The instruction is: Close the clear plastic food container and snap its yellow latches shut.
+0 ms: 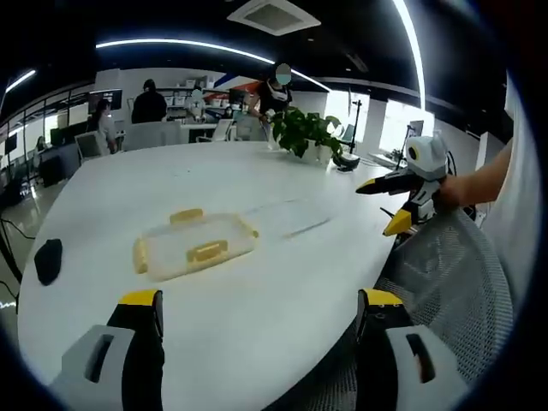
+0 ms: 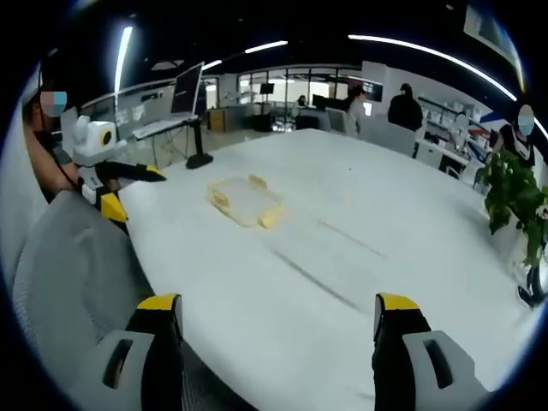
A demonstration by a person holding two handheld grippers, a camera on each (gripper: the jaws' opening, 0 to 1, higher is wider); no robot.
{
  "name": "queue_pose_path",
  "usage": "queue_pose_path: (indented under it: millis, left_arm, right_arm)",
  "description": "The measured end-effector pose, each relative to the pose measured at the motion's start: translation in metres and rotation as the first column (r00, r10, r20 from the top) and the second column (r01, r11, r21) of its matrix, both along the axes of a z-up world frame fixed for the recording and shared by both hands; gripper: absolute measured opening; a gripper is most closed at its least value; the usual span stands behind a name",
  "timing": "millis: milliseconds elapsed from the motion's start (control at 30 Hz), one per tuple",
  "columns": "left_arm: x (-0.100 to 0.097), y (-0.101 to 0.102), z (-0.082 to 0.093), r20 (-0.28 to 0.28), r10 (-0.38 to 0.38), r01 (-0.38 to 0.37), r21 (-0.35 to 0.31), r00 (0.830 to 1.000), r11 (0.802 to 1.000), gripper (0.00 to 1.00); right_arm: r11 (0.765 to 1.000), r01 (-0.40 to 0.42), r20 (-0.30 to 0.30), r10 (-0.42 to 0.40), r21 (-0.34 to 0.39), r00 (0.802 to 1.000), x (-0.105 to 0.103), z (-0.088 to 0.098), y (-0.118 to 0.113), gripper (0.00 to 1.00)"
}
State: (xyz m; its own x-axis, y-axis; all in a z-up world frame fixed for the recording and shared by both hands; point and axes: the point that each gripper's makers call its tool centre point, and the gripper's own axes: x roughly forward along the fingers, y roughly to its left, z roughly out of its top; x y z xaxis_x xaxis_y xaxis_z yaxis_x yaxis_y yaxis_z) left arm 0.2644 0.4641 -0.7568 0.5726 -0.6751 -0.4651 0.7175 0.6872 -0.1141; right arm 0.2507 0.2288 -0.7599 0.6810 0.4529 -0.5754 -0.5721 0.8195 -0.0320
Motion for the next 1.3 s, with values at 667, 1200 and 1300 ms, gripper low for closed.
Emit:
queue_pose_path:
  millis: [667, 1200, 1300]
  left_arm:
    - [0.0006, -0.0006, -0.0005, -0.003, 0.000, 0.000, 0.001, 1.000, 1.000, 0.94]
    - [-0.0002, -0.0014, -0.0028, -0.008, -0.003, 0.003, 0.008, 1.000, 1.000, 0.94]
    - [-0.0005, -0.0013, -0.0031, -0.010, -0.003, 0.003, 0.008, 1.000, 1.000, 0.94]
  right_arm:
    - [1.000, 0.014, 0.000, -0.014, 0.009, 1.000, 0.0019, 0.0013, -0.0030, 0.93]
    - [1.000, 0.014, -0.008, -0.014, 0.010, 1.000, 0.0012, 0.0000, -0.0035, 0.92]
    - [1.000, 0.015, -0.007, -0.015, 0.008, 1.000, 0.0011, -0.0003, -0.0041, 0.92]
